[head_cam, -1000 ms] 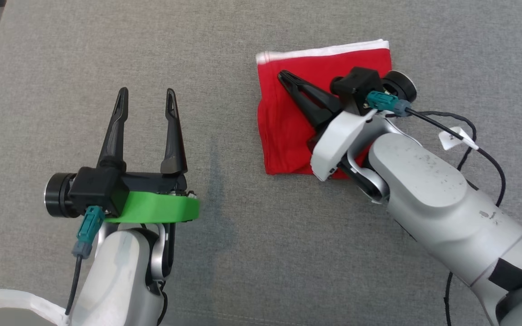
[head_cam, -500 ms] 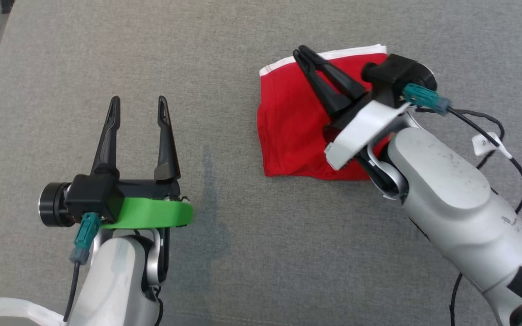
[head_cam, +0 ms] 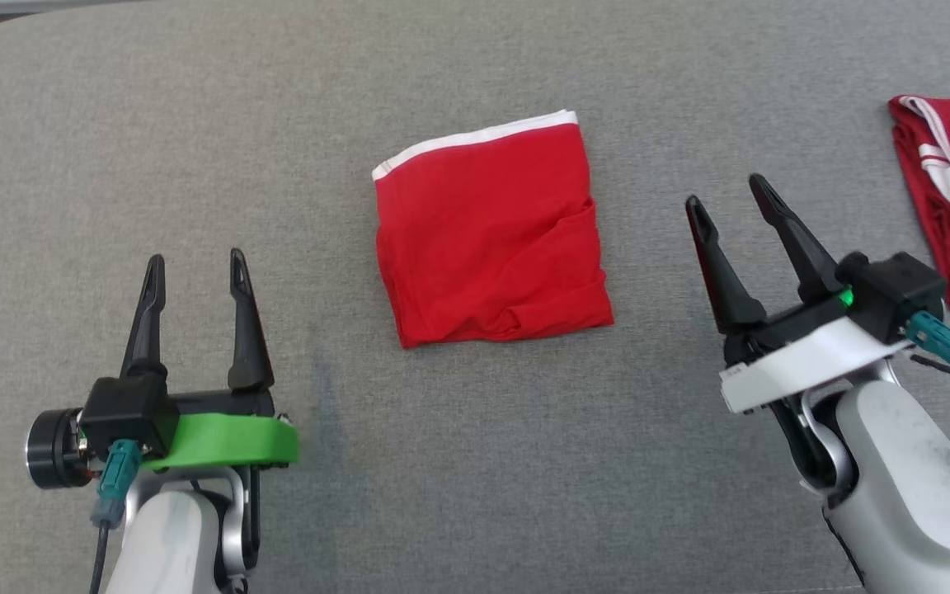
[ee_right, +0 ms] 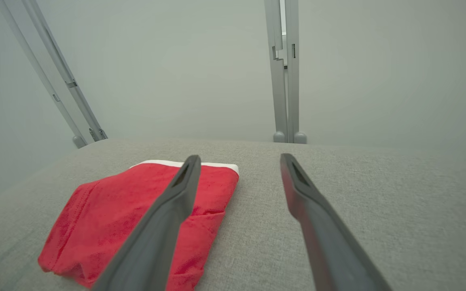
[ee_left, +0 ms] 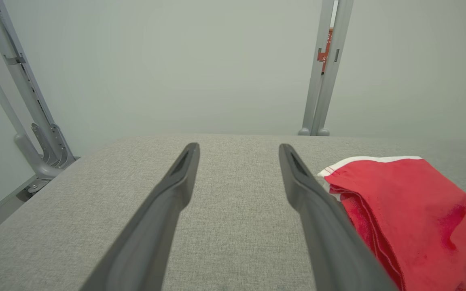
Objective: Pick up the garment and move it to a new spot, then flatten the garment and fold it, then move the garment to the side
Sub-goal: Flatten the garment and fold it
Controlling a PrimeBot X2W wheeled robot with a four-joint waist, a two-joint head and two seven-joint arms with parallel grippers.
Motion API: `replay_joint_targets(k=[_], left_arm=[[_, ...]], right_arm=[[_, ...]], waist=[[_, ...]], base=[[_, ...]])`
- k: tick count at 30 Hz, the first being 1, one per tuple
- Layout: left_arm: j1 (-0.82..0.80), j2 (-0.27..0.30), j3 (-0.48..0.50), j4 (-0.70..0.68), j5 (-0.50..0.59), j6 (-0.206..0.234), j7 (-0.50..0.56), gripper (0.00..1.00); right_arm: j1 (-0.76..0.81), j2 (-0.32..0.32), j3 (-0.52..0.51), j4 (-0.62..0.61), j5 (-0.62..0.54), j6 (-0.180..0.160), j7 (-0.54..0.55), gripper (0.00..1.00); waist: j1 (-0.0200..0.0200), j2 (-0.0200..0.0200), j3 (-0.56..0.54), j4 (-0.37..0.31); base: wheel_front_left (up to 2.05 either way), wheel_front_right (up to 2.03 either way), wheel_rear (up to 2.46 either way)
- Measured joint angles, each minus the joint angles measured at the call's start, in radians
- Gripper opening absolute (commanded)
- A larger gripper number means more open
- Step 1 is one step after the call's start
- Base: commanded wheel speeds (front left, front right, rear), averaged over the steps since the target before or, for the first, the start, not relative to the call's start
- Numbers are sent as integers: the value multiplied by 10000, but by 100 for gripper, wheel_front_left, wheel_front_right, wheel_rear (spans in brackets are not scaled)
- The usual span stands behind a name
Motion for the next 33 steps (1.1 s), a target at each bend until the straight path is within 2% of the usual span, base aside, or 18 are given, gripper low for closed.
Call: replay_joint_targets(k=[10, 18, 25, 33], left_arm=[[1471, 449, 65, -134, -65, 113, 387, 100], [2397, 550, -56, -337, -174, 130, 727, 100], [2801, 568, -35, -217, -364, 169, 775, 100], [2792, 637, 50, 15, -472, 190, 759, 100]], right_arm=[[2361, 272, -1501, -1156, -602, -2, 548, 100], [3704, 589, -1952, -1975, -957, -2, 1338, 100], [4319, 750, -2219, -2640, -1181, -2, 1852, 100], [4457, 853, -2360, -2984, -1262, -2, 2065, 100]], waist=[[-1, 0, -1224, -678], [-1, 0, -2317, -900], [-1, 0, -3052, -1028], [-1, 0, -3202, -1078]], base=[[0, 0, 0], [0, 0, 0], [0, 0, 0], [0, 0, 0]])
